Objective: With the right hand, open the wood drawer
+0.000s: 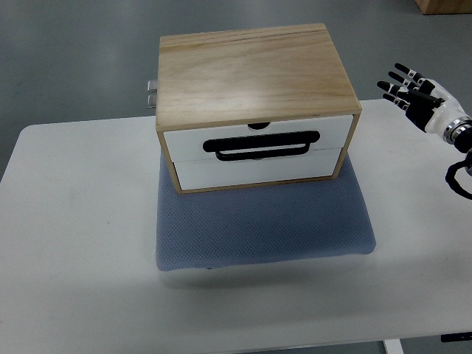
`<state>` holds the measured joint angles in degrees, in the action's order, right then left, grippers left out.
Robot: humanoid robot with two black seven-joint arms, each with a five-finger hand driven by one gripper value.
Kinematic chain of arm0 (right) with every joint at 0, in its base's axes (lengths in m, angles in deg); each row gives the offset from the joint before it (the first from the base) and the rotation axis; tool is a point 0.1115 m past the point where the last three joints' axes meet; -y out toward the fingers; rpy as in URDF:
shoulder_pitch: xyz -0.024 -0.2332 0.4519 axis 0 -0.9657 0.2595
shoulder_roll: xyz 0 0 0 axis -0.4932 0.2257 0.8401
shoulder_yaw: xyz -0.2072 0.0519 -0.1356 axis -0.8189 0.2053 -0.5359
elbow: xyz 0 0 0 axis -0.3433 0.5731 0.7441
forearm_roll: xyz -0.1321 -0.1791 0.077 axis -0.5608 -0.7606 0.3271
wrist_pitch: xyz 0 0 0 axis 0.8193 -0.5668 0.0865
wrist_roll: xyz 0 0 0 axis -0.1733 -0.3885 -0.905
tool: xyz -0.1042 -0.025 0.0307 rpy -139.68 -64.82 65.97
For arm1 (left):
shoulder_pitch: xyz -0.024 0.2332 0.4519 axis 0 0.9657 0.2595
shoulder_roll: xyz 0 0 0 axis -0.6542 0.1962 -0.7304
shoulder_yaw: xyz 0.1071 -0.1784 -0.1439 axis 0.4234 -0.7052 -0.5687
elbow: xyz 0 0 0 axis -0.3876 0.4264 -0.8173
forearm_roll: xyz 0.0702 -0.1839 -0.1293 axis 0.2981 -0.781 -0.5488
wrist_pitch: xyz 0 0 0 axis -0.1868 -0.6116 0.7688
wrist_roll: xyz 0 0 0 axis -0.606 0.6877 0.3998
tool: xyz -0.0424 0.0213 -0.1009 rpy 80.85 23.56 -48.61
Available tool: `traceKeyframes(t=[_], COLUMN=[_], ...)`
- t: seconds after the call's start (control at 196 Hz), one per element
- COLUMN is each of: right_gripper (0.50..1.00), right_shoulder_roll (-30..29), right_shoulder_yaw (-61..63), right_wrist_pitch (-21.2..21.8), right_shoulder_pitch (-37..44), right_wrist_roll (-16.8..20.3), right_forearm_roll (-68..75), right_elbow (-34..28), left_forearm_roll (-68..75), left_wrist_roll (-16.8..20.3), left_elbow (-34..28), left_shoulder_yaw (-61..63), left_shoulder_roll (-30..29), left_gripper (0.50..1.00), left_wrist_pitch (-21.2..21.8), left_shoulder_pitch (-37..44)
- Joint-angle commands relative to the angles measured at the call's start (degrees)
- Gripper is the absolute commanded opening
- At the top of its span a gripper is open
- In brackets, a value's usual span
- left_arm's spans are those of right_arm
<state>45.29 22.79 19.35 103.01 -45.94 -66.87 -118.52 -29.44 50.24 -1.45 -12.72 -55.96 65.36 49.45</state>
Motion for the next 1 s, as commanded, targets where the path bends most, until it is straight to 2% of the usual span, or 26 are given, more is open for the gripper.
traceKeyframes(t=[0.0,0.229,0.469,0.749,0.994], right_gripper=[0.944,0.942,0.942,0.942,0.942], right_shoulder_roll=[0.1,1.0,5.1,10.8,10.6], right_shoulder_yaw=[0.1,0.1,-0.5,-1.4,-1.9], right_wrist_pitch=[0.0,0.0,0.3,4.0,4.1], right_shoulder_pitch=[0.0,0.1,0.9,4.6,4.8], right_wrist_roll=[0.0,0.0,0.0,0.5,0.6], right_forearm_roll=[0.0,0.0,0.1,0.2,-0.3], right_elbow=[0.0,-0.1,-0.8,-1.1,-1.1], left_forearm_roll=[0.0,0.0,0.0,0.0,0.0], left_wrist_roll=[0.0,0.0,0.0,0.0,0.0], left_elbow=[0.0,0.0,0.0,0.0,0.0], left_shoulder_yaw=[0.0,0.1,0.1,0.0,0.1], left_shoulder_roll=[0.0,0.0,0.0,0.0,0.0], left_gripper=[1.000,1.000,1.000,1.000,1.000], left_wrist_pitch=[0.0,0.0,0.0,0.0,0.0], left_shoulder_pitch=[0.0,0.0,0.0,0.0,0.0])
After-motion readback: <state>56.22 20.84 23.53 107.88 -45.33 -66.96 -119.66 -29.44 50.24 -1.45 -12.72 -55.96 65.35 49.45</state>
